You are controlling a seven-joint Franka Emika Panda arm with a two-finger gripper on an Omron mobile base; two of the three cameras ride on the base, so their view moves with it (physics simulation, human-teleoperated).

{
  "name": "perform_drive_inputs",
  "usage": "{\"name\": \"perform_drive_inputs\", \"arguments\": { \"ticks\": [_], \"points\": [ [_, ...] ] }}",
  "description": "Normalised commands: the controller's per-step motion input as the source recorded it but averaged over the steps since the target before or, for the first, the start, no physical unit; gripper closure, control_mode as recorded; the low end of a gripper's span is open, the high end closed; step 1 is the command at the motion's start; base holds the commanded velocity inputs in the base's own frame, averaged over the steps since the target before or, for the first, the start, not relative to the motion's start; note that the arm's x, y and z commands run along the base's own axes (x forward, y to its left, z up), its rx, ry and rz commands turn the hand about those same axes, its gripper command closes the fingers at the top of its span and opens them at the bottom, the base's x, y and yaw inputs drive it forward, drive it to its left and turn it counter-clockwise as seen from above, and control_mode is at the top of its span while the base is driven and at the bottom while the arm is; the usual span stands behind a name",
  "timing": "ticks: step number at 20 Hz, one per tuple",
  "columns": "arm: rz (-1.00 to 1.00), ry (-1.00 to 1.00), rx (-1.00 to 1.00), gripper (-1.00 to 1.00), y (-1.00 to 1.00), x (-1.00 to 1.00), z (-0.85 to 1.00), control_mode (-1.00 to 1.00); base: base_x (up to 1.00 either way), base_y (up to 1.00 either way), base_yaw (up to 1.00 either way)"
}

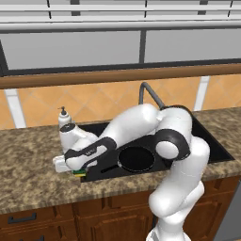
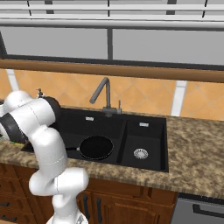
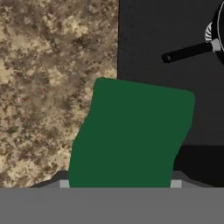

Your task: Pick the pan and sponge and place them into the sink. Then turn on the water.

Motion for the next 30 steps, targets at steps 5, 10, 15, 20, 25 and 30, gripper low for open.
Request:
{"name": "perform_drive_inputs", "arguments": {
  "ticks": [5, 10, 15, 20, 25, 30],
  "points": [
    [0.01, 0.09, 0.08, 1.00, -1.00, 0.61, 0.01, -1.00, 0.00, 0.00, 0.00],
    [0.00, 0.11, 0.04, 1.00, -0.98, 0.84, 0.00, -1.00, 0.00, 0.00, 0.00],
    [0.00, 0.13, 0.00, 1.00, -0.64, 0.85, -0.15, -1.00, 0.00, 0.00, 0.00],
    [0.00, 0.08, 0.00, 1.00, -0.49, 0.61, -0.30, -1.00, 0.00, 0.00, 0.00],
    [0.00, 0.01, -0.01, 1.00, -0.14, 0.23, -0.30, -1.00, 0.00, 0.00, 0.00],
    [0.00, 0.02, 0.00, 1.00, -0.02, 0.34, -0.33, -1.00, 0.00, 0.00, 0.00]
  ]
}}
